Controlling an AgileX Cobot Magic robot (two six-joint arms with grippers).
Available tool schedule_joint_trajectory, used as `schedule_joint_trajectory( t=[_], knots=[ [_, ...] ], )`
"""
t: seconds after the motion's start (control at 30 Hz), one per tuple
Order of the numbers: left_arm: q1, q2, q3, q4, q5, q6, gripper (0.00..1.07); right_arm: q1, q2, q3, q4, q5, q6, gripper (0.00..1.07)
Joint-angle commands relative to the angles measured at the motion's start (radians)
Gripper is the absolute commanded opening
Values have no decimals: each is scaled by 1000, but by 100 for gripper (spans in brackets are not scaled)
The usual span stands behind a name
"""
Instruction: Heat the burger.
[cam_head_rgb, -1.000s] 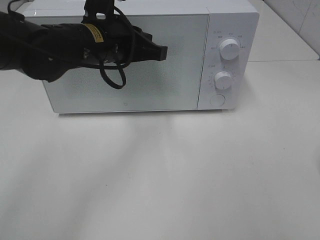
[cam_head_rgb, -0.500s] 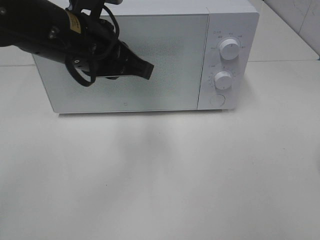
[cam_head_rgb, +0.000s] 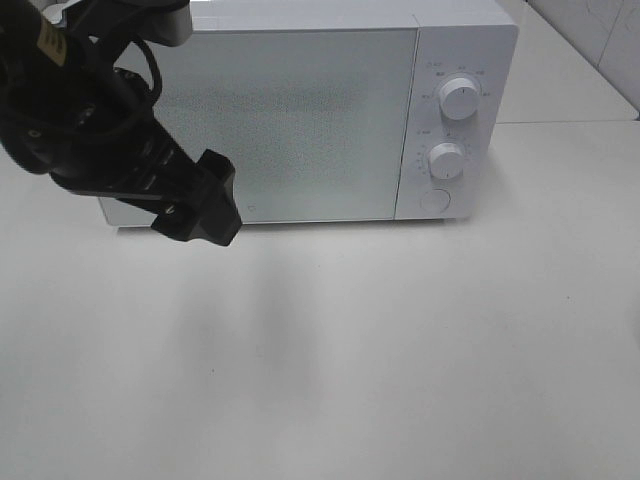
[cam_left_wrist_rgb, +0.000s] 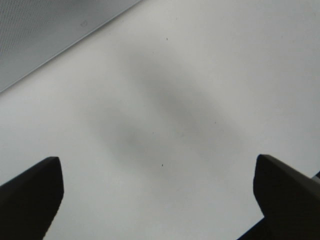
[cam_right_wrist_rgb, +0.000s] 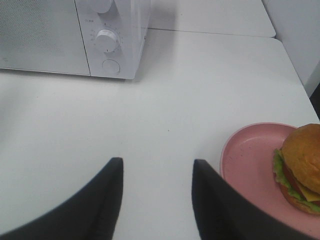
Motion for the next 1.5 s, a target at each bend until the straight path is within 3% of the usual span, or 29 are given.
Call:
schedule_joint_trajectory(
  t=[0.03,0.37,0.63,0.73,1.0,1.03,1.23,1.5],
  knots=[
    [-4,-20,-5,-16,39,6,101,-6,-25,-1,-4,-8,7,46],
    [40,-102,30,-22,138,3,101,-6,-25,-1,-4,-8,7,46],
    [216,-272,195,-27,148,5,101,-6,-25,-1,-4,-8,7,46],
    [340,-362,269,-30,157,9,101,-6,-25,-1,-4,-8,7,46],
    [478,-520,402,-34,157,17,101,-6,-25,-1,-4,-8,7,46],
    [509,-555,436,-36,159,40,101,-6,-25,-1,-4,-8,7,46],
    [630,-640,492,-59,195,93,101,-6,-25,-1,-4,-8,7,46],
    [756,-738,496,-51,254,83,101,-6,-25,-1,-4,-8,7,46]
  ],
)
